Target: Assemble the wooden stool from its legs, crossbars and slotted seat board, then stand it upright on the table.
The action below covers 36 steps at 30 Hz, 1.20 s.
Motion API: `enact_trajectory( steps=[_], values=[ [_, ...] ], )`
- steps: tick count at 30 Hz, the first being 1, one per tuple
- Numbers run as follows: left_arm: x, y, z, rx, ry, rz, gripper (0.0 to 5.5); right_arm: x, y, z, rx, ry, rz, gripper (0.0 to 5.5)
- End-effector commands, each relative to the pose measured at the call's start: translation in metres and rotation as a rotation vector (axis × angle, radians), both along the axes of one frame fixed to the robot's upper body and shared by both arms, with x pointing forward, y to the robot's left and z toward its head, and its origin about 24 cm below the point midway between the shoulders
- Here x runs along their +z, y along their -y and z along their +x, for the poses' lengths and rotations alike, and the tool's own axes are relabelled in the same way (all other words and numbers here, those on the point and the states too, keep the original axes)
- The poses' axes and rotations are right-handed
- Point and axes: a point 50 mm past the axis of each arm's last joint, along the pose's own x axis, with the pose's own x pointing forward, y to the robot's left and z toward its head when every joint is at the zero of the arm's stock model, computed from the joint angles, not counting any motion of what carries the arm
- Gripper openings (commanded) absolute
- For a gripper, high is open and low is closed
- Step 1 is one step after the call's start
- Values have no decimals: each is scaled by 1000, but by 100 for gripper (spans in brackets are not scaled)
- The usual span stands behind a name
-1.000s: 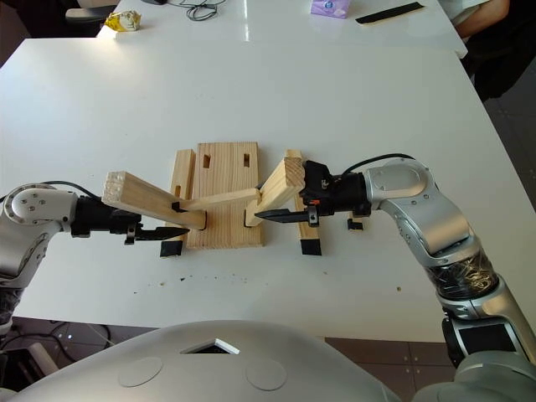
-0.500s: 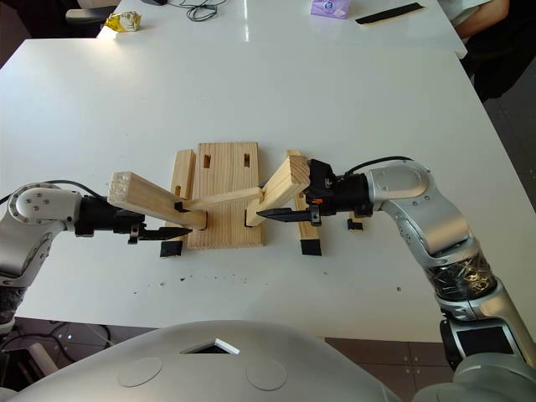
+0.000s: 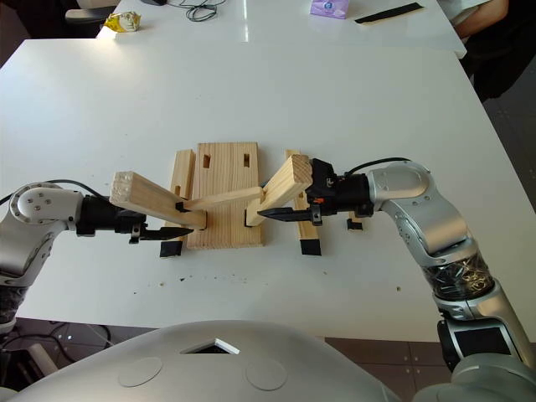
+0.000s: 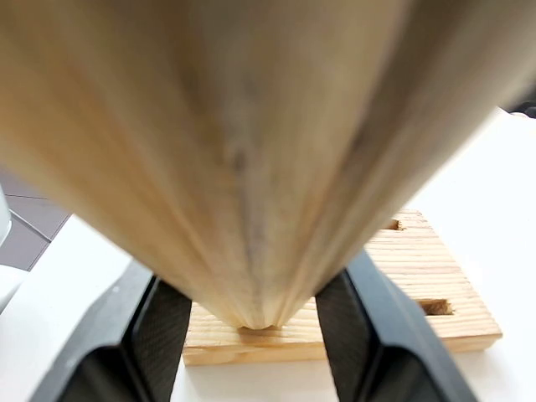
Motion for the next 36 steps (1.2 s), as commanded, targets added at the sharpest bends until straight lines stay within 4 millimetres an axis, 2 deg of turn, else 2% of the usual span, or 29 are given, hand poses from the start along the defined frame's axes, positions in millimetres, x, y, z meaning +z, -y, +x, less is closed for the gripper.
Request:
enact_trajectory(
  steps=[1, 11, 24, 32, 36],
  values=[
    [-2, 12, -4, -70, -6, -29, 275, -28, 8, -3, -80, -117, -67, 204],
    [-5, 11, 2, -24, 2, -36, 275, -24, 6, -12, -60, -106, -24, 204],
    [-6, 12, 4, -12, 8, -44, 275, -19, 2, -6, -4, -88, -88, 204],
    [-6, 15, 2, -15, 9, -52, 275, -24, 0, -4, 56, -127, -137, 204],
    [-3, 11, 8, -14, 24, -37, 275, -25, -1, -5, 55, -131, -134, 204]
  ],
)
